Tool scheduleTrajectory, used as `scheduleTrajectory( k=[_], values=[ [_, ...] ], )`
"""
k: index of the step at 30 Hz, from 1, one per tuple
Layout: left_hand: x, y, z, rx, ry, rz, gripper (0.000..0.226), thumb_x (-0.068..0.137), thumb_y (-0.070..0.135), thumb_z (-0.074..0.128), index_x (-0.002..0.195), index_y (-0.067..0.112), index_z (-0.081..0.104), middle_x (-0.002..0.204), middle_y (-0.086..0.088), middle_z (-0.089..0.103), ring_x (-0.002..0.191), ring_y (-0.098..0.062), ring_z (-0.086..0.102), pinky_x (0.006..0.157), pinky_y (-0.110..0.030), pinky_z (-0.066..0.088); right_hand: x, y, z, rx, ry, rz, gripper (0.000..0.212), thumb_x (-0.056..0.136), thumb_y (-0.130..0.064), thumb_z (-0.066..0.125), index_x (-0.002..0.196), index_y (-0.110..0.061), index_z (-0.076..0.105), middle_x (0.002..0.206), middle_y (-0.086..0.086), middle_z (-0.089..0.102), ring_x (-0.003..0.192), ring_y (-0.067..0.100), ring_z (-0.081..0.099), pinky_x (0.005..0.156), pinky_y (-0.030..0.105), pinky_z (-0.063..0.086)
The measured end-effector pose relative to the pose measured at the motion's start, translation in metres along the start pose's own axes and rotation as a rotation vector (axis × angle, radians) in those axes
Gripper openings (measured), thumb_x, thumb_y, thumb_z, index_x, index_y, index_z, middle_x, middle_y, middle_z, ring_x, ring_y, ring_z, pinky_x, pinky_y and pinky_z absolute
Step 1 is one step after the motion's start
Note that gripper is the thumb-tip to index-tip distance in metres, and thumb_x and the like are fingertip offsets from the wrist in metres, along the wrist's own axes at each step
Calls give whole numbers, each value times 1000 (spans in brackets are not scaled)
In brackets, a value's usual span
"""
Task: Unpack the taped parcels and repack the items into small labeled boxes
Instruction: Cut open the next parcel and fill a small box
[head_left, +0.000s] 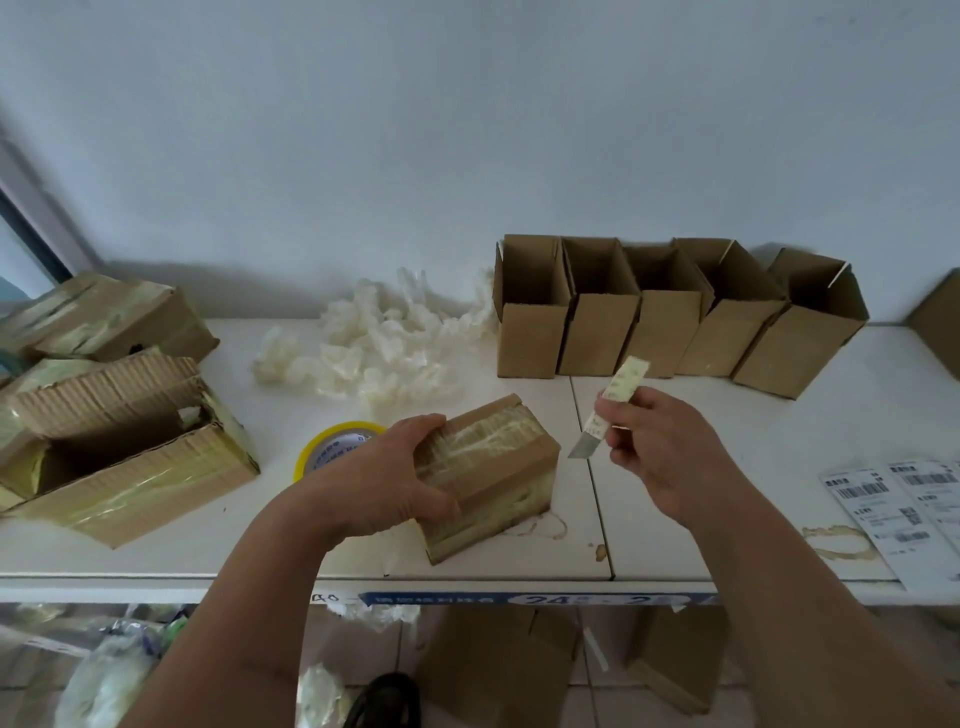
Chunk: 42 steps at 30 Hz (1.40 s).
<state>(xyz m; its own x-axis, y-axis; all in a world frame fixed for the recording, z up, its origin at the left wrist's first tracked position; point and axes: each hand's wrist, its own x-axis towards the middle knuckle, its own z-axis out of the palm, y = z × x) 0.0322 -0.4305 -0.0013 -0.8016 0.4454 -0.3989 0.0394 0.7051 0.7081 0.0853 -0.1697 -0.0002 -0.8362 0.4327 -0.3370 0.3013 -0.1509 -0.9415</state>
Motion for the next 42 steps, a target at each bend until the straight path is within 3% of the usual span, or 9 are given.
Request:
scheduleTrajectory(
  k=[6, 11, 22, 42],
  values=[
    [3, 1, -2, 58, 0, 12, 93, 73, 30, 81, 148, 41, 28, 127, 11, 44, 109, -11, 51, 87, -26, 48, -10, -12, 0, 64, -101, -51, 22, 93, -22, 65, 113, -14, 67, 73, 1, 59, 61, 9, 53, 60, 27, 49],
    [5, 3, -3, 107, -1, 12, 92, 74, 30, 79, 148, 43, 26, 123, 12, 45, 103, -7, 50, 79, -23, 46, -13, -14, 1, 129, -183, -38, 11, 88, -20, 69, 94, -11, 65, 70, 0, 58, 63, 11, 57, 62, 28, 49],
    [6, 3, -5, 117, 2, 8, 91, 73, 30, 79, 147, 44, 27, 119, 14, 48, 101, -5, 51, 84, -26, 47, -6, -1, 8, -21, -145, -89, 17, 96, -10, 57, 108, -12, 69, 82, 7, 67, 71, 16, 61, 64, 30, 50],
    [3, 7, -5, 147, 3, -15, 94, 74, 33, 80, 150, 42, 25, 126, 11, 45, 110, -14, 50, 92, -29, 47, -2, 2, 10, -119, -141, -127, 19, 96, -16, 59, 100, -24, 75, 97, 10, 73, 77, 18, 65, 69, 32, 53]
  ],
)
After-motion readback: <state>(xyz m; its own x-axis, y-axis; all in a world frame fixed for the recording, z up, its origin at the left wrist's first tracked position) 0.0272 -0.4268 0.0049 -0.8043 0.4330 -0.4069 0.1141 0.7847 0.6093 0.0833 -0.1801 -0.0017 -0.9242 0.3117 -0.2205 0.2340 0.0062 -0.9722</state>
